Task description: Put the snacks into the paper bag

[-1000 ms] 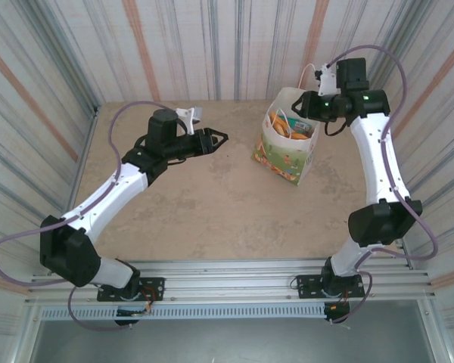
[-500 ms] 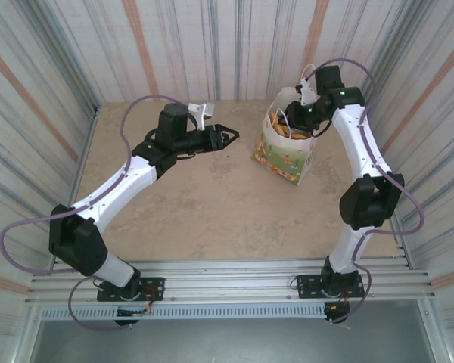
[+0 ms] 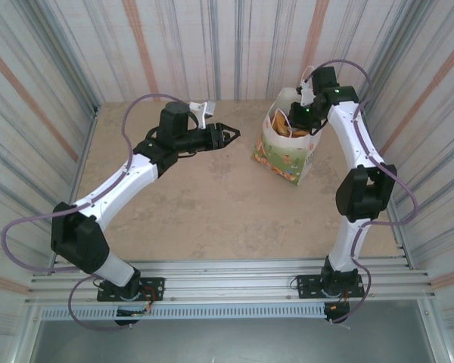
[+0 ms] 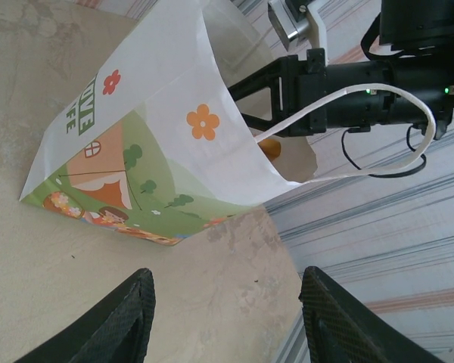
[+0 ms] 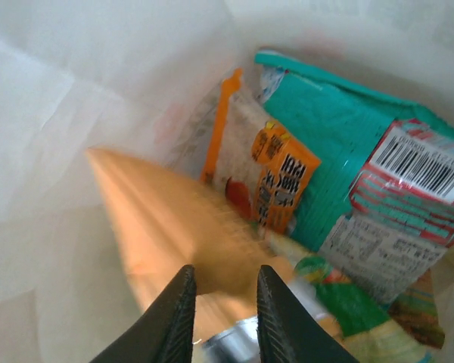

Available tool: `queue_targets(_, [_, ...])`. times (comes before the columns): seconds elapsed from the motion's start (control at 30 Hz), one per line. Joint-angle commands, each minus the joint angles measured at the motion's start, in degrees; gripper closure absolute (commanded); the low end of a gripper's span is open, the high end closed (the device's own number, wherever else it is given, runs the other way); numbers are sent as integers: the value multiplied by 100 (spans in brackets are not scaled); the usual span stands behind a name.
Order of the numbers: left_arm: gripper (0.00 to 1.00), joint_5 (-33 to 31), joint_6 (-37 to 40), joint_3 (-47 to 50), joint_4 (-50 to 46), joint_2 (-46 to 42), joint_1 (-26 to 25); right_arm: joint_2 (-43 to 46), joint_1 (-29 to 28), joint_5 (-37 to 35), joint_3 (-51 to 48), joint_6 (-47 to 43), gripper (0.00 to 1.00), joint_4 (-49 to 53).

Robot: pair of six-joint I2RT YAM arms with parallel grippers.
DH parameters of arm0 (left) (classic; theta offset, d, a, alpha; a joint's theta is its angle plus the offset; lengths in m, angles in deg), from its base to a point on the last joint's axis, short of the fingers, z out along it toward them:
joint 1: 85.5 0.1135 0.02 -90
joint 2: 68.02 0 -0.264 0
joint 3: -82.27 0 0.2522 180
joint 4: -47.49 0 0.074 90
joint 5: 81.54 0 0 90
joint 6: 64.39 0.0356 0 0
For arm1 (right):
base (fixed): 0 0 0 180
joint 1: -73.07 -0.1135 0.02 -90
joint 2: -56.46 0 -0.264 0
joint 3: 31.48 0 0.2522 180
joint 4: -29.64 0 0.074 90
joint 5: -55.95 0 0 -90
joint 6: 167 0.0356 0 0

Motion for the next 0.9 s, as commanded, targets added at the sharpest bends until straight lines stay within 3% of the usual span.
queue_targets(0.0, [45, 138, 12, -235, 132, 100, -31, -459, 30, -132, 11, -87, 76, 140])
queue_targets(0.1, [45, 199, -12, -322, 150, 180, -51, -591, 13, -87, 24, -72, 76, 70])
queue_targets(0.2, [45, 347, -19, -513, 179, 327, -108, -479, -10, 41, 102, -70, 68, 45])
queue_targets(0.53, [41, 975, -155, -1458, 715, 1028, -568, 940, 438, 982, 151, 195, 44, -393])
queue_targets(0.87, [39, 1185, -824, -2031, 1418, 1762, -926, 2111, 1022, 1266, -700, 491, 41, -893])
